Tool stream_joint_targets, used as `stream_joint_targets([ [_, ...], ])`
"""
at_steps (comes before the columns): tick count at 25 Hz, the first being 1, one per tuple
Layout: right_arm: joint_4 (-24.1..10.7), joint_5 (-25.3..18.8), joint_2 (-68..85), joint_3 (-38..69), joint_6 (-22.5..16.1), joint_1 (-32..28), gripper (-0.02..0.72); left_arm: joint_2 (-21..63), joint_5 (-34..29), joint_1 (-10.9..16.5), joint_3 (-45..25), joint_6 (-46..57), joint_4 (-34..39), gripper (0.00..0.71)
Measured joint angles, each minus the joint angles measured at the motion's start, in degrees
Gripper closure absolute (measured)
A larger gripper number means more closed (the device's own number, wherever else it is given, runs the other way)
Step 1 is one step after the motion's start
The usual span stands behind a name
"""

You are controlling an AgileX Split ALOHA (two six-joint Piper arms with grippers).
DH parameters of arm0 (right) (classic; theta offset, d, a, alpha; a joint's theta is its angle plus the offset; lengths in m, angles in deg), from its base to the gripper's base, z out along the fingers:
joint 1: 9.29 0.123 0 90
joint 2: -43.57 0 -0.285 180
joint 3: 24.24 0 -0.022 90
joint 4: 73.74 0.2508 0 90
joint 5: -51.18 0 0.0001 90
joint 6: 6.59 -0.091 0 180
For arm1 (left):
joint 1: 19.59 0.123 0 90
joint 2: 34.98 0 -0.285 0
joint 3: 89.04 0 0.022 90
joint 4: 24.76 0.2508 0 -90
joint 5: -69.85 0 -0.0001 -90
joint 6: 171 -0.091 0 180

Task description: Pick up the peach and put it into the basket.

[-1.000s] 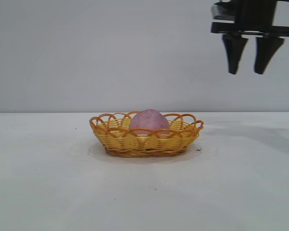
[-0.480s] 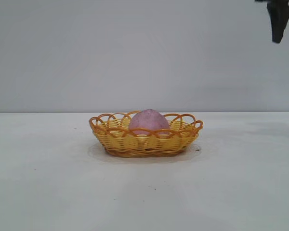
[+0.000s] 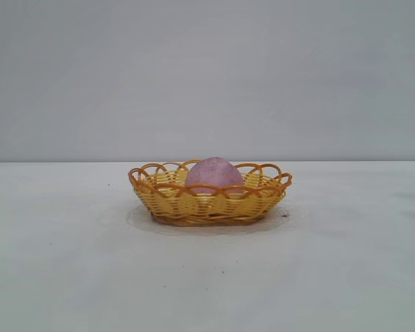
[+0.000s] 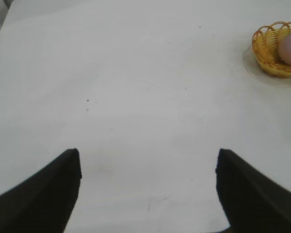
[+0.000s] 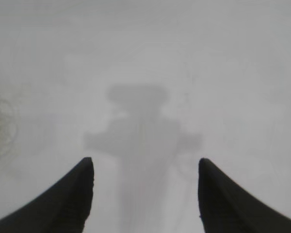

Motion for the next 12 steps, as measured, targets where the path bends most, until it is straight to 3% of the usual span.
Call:
stream_joint_targets([
  [12, -0.7, -0.1, 29.2, 27.5, -2.0, 0.0, 0.300, 0.0, 0.0, 0.0, 0.0, 0.0, 0.0, 0.170],
])
